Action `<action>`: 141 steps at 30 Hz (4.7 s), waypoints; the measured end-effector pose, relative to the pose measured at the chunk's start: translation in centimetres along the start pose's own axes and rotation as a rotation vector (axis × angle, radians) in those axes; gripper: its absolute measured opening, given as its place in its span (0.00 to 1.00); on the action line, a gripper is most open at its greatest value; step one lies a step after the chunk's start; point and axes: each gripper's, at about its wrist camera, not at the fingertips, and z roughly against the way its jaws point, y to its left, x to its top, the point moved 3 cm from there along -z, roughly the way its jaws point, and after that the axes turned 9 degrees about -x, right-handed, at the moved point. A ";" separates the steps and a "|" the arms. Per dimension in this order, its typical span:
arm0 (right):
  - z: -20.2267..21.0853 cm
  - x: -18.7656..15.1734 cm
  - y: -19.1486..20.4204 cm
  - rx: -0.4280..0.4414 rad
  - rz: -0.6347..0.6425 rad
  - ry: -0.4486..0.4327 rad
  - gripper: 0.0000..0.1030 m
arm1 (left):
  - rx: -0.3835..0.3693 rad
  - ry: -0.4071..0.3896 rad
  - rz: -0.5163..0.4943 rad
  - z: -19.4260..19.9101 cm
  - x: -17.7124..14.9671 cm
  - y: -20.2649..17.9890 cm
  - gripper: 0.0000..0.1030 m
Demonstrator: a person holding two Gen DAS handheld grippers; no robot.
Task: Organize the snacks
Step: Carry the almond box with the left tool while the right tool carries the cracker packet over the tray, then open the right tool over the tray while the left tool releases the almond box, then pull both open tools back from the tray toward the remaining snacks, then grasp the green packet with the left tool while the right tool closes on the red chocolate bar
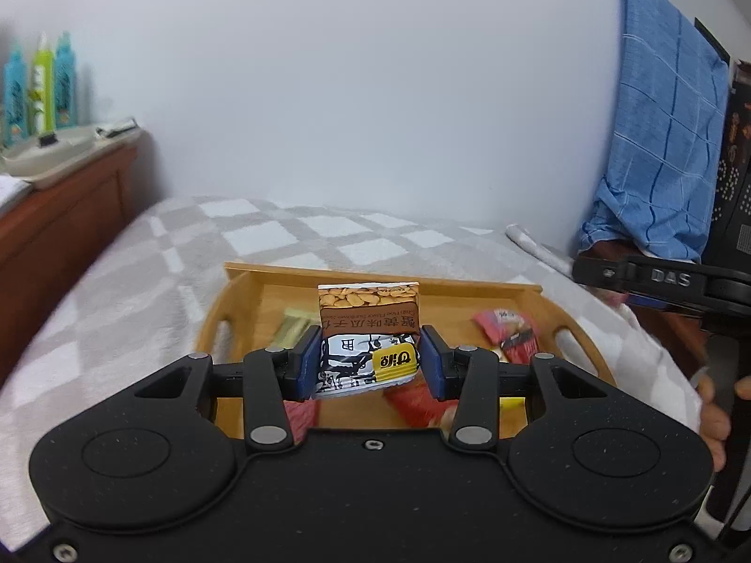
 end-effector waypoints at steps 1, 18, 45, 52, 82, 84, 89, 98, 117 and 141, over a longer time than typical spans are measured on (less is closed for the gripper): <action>-1.2 0.3 0.0 0.003 -0.008 0.020 0.67 | -0.002 0.007 0.006 -0.9 0.2 0.0 0.40; -14.6 -0.9 -1.9 0.009 -0.123 0.241 0.67 | 0.035 0.143 0.008 -13.0 -0.6 1.0 0.40; -14.3 -1.5 0.2 0.030 -0.012 0.188 0.88 | 0.077 0.199 -0.032 -14.4 -1.8 0.0 0.44; -12.3 -1.4 0.3 0.059 -0.025 0.160 0.99 | 0.059 0.173 -0.056 -12.2 -1.4 -0.6 0.66; 6.5 -9.5 -1.4 -0.045 0.016 -0.030 1.00 | 0.054 0.124 -0.053 2.0 -7.5 -2.2 0.90; 7.3 -10.5 -1.9 -0.063 -0.006 -0.017 1.00 | 0.053 0.126 -0.039 2.7 -8.2 -2.0 0.91; 8.3 -12.4 -2.0 -0.130 0.005 0.006 1.00 | 0.057 0.151 0.003 3.3 -10.2 -1.3 0.91; 7.3 -13.8 -0.4 -0.145 0.085 0.055 1.00 | 0.023 0.183 0.039 3.1 -12.4 -1.6 0.87; 5.8 -15.0 0.8 -0.150 0.138 0.130 1.00 | -0.047 0.158 0.229 1.2 -12.2 -0.3 0.71; 4.8 -16.4 3.0 -0.146 0.255 0.134 0.98 | -0.054 0.194 0.141 0.2 -12.4 -2.1 0.59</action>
